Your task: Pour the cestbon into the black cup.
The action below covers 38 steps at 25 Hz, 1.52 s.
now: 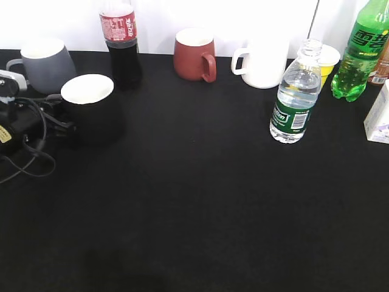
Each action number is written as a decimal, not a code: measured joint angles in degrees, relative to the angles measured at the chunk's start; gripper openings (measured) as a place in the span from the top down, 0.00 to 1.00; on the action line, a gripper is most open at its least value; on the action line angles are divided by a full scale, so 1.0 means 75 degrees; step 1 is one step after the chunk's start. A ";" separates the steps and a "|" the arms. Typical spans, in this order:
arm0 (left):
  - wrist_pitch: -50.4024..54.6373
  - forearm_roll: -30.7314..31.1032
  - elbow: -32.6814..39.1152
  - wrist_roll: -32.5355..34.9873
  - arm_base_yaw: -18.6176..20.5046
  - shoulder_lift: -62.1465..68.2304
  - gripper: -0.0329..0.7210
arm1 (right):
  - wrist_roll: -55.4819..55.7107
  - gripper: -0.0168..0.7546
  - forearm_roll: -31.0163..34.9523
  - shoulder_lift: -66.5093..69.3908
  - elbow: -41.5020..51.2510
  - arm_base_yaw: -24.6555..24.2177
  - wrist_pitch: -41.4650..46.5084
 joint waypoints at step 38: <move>0.0726 0.0684 0.0538 -0.0814 -0.1504 -0.2165 0.87 | -0.0183 0.24 0.0882 1.0679 0.0848 0.2550 -1.2299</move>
